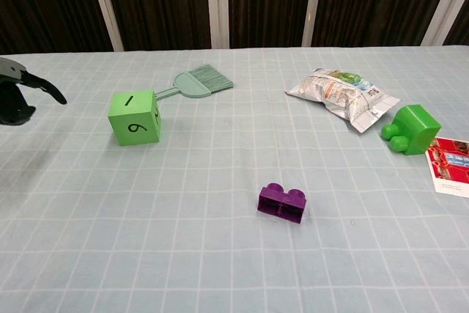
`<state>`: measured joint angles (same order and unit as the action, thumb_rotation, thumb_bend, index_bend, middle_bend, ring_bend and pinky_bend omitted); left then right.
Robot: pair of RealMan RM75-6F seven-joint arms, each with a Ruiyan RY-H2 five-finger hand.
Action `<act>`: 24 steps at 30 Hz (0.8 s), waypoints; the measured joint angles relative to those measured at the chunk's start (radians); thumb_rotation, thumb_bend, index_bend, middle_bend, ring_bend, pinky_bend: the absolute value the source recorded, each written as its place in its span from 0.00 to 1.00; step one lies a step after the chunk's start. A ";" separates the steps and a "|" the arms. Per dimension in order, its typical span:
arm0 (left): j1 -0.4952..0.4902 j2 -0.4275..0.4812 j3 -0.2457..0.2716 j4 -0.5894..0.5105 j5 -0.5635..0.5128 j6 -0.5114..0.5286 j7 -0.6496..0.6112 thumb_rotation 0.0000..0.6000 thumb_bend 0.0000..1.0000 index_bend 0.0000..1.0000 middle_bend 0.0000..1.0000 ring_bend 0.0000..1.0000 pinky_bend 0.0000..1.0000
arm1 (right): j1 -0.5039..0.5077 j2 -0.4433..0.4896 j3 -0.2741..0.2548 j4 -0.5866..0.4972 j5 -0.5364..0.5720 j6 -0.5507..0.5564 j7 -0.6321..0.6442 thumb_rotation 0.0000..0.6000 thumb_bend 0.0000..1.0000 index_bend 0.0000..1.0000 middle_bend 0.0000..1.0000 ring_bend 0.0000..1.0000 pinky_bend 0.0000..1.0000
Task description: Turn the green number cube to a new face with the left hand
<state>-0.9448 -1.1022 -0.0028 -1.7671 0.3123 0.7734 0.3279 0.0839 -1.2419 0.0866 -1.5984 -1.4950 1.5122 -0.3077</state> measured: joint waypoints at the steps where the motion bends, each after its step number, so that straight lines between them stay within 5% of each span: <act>1: -0.008 -0.011 0.004 0.004 -0.010 0.002 0.009 1.00 0.84 0.14 0.79 0.75 0.78 | 0.000 0.000 0.000 0.002 -0.006 0.005 0.006 1.00 0.07 0.08 0.00 0.00 0.00; 24: -0.040 -0.159 -0.026 0.079 -0.031 0.022 0.016 1.00 0.84 0.14 0.79 0.75 0.78 | 0.003 0.027 -0.004 -0.011 -0.069 0.044 0.030 1.00 0.07 0.08 0.00 0.00 0.00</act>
<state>-0.9845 -1.2615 -0.0292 -1.6884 0.2811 0.7957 0.3442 0.0864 -1.2153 0.0829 -1.6092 -1.5643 1.5559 -0.2773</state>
